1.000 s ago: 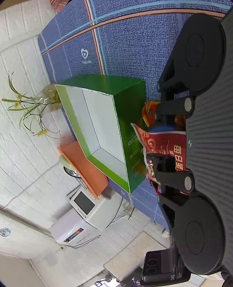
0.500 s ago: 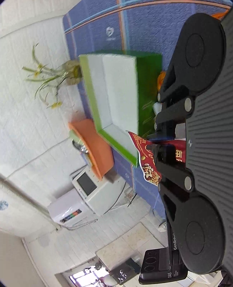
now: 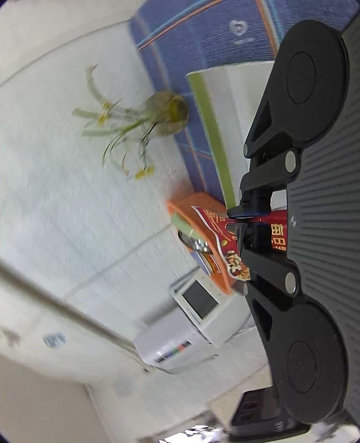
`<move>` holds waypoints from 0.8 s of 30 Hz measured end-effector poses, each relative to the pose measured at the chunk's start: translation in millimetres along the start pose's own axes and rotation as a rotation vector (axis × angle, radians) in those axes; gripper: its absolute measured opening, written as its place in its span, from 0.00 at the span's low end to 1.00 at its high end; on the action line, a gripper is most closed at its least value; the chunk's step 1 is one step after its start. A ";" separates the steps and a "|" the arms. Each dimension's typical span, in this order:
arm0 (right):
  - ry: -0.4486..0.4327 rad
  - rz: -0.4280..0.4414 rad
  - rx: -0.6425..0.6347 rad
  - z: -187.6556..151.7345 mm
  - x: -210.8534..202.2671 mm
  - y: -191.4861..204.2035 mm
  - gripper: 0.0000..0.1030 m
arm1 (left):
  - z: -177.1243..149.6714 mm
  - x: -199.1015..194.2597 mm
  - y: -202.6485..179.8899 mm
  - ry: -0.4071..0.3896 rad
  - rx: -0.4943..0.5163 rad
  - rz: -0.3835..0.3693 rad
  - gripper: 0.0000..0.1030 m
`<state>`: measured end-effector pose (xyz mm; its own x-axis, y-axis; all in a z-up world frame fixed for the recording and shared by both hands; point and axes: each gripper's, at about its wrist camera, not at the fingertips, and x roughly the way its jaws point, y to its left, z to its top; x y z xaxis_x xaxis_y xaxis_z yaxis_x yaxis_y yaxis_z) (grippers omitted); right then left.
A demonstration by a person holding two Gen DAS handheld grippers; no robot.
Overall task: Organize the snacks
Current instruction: 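Carry the red nut bag into the green box and release it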
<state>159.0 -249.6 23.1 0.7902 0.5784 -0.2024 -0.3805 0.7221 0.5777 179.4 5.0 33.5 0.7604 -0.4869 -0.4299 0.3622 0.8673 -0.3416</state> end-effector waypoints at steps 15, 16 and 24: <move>0.004 -0.067 0.033 -5.0 -15.8 -24.3 0.31 | -18.2 12.4 15.0 0.004 0.064 0.127 0.56; 0.020 -0.031 0.014 -6.3 -19.5 -16.2 0.31 | -20.1 -0.5 15.6 -0.007 0.075 0.148 0.57; 0.279 0.127 -0.096 -51.6 -19.6 45.4 0.40 | -87.4 -100.1 38.6 0.060 -0.062 0.257 0.65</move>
<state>101.5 -208.6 12.5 0.5761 0.7384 -0.3505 -0.5220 0.6623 0.5375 70.2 78.1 -9.8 0.7893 -0.2586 -0.5568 0.1265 0.9560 -0.2646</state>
